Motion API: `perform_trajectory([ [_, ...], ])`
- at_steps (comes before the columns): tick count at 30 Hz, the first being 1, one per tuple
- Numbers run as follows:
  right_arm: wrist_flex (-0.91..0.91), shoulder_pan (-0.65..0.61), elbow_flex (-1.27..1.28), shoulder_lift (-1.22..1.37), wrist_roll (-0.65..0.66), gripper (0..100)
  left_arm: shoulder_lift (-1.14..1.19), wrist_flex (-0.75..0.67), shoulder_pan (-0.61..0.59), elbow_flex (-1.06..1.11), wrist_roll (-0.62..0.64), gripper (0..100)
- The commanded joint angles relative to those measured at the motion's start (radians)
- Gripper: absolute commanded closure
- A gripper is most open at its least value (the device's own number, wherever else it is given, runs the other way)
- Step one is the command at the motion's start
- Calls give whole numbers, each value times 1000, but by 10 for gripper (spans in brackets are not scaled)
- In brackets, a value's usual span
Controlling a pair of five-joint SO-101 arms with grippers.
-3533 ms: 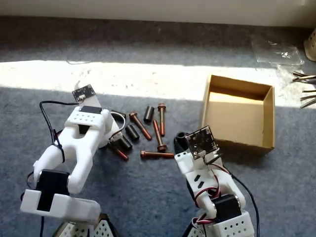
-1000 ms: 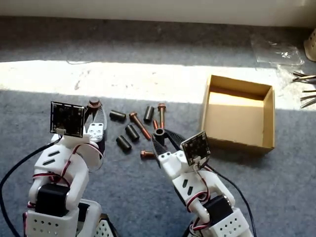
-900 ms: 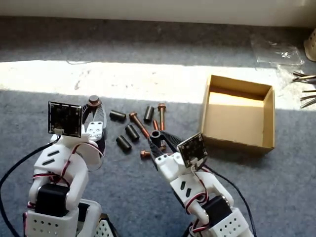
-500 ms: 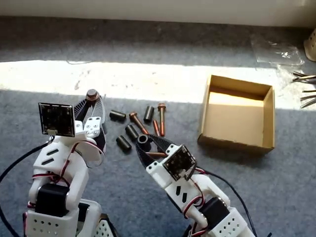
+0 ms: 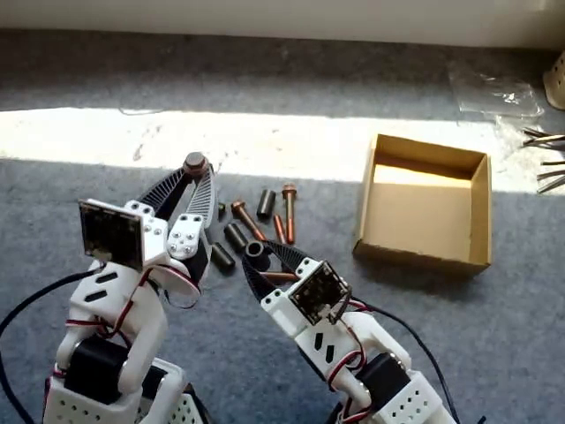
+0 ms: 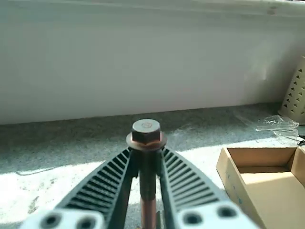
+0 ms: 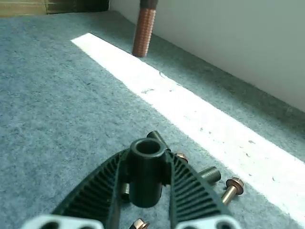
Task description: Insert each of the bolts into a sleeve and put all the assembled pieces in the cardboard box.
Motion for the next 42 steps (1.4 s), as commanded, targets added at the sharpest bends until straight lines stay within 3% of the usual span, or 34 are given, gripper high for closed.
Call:
perform_trajectory([
  [1,-33,42,71,-16,8,995,-180,-31,22,-25,-2,996],
  [5,-33,38,73,-16,6,995,-340,-34,22,18,2,996],
  [8,-33,36,76,-16,6,995,-320,-41,47,68,5,996],
  [13,-35,36,73,-16,5,995,-311,-215,174,236,0,996],
  [19,-99,41,79,-16,5,995,-311,-479,185,397,-2,996],
  [26,-102,42,79,-16,5,995,-311,-503,193,403,6,996],
  [30,-102,42,79,-16,5,995,-311,-445,196,392,29,996],
  [34,-102,42,79,-16,5,995,-311,-229,200,282,176,996],
  [38,-101,42,79,-16,5,995,-311,-29,197,168,183,996],
  [42,-101,42,79,-16,5,995,-311,-12,202,166,184,996],
])
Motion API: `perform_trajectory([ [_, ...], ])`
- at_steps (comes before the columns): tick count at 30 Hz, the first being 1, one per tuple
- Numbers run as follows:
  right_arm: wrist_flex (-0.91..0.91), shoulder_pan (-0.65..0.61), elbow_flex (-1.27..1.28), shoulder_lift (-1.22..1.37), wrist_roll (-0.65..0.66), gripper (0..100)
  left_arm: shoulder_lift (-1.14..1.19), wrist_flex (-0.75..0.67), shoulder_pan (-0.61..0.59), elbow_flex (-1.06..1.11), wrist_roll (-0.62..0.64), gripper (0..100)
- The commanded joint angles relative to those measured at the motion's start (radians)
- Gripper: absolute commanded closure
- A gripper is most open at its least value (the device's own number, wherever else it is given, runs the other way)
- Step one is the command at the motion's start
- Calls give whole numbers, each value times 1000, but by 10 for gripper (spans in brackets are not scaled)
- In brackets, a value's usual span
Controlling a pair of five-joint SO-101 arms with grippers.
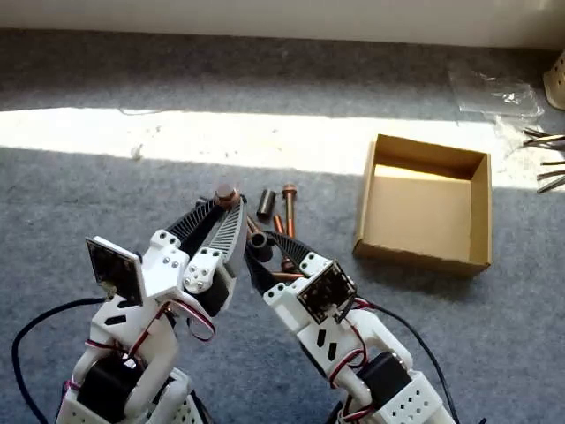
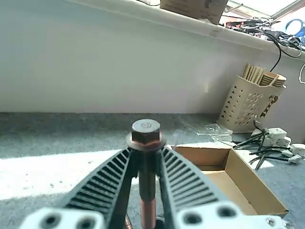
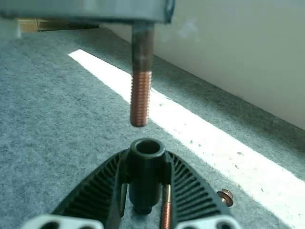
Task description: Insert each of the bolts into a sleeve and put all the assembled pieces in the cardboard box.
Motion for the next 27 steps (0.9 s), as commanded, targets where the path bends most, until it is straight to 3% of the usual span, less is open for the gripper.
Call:
perform_trajectory([
  [1,-35,13,79,-16,6,995,-5,15,24,-67,14,996],
  [9,-36,10,99,-16,6,995,-2,11,25,-67,66,996],
  [20,-38,12,101,-16,6,995,-5,-146,54,65,68,996],
  [27,-38,13,101,-16,8,995,-5,-146,73,76,68,996],
])
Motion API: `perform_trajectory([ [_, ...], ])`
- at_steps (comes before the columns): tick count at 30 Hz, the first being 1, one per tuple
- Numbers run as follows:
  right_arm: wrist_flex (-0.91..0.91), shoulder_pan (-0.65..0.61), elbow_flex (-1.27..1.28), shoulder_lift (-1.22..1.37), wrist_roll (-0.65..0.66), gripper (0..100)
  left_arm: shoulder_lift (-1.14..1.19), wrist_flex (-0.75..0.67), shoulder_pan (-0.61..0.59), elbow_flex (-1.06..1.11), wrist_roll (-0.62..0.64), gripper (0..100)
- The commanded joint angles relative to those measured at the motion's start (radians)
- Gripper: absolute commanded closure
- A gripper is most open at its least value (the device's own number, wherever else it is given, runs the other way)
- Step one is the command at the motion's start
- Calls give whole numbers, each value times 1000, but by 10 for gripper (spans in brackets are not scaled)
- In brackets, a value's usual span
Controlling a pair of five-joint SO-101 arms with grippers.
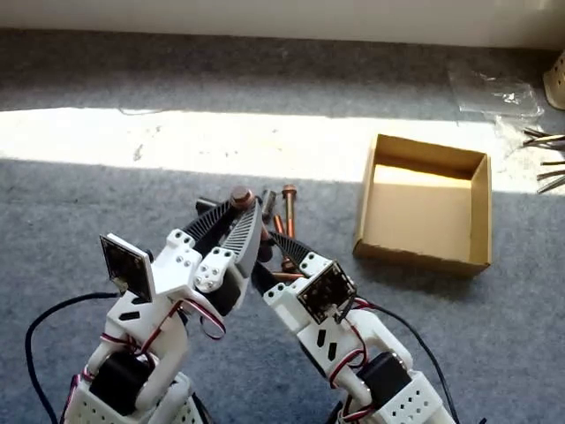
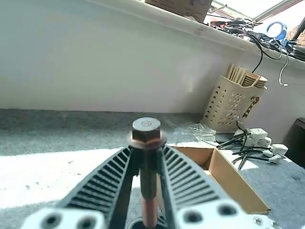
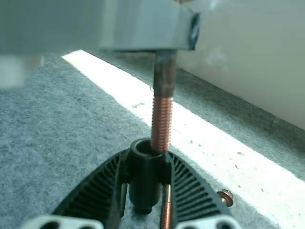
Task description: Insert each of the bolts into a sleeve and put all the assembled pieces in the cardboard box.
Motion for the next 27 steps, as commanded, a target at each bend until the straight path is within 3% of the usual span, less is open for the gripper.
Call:
perform_trajectory([
  [1,-38,13,101,-16,8,995,-5,-26,18,-13,8,996],
  [27,-38,13,101,-16,8,995,-7,169,-47,-15,11,996],
])
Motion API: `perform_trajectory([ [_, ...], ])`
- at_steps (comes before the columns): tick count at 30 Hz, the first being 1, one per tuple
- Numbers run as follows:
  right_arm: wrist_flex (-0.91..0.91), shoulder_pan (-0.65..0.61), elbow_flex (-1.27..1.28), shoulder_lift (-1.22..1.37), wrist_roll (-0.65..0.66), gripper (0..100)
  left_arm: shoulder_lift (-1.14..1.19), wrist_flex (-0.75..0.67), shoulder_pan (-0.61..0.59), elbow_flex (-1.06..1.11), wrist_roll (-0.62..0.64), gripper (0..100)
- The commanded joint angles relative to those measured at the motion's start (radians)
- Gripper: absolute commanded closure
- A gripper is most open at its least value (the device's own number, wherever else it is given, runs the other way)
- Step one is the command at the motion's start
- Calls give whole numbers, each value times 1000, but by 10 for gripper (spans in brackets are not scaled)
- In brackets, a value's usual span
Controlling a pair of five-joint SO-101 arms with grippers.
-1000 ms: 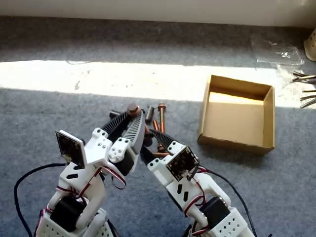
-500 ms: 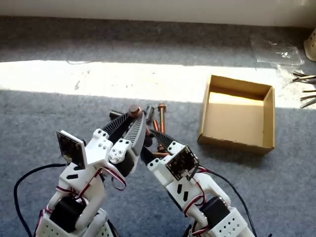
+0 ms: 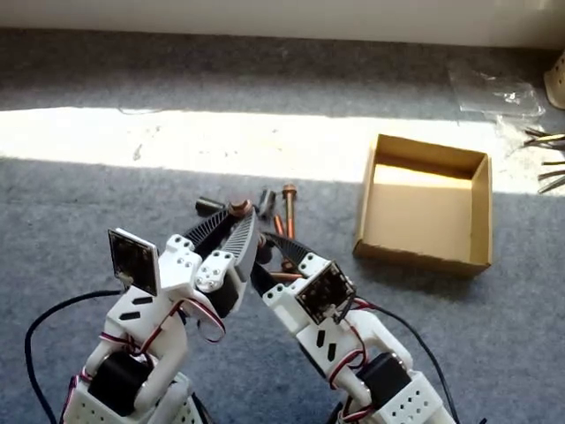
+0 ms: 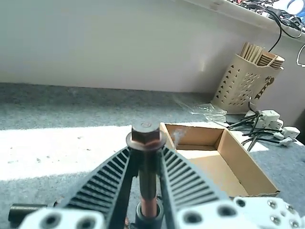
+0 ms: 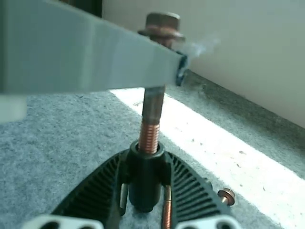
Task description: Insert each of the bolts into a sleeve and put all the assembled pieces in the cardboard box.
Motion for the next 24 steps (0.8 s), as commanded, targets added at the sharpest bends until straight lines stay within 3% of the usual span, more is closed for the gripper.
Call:
perform_trajectory([
  [1,-38,16,101,-18,6,995,-7,77,-24,-15,5,996],
  [6,-38,16,101,-18,6,995,-7,216,-22,-18,0,996],
  [13,-38,16,101,-18,6,995,-7,241,-21,-48,-14,993],
  [17,-38,16,101,-18,6,995,-7,242,-21,-41,-103,893],
  [24,-38,16,102,-18,6,995,-7,258,-24,-42,-38,734],
])
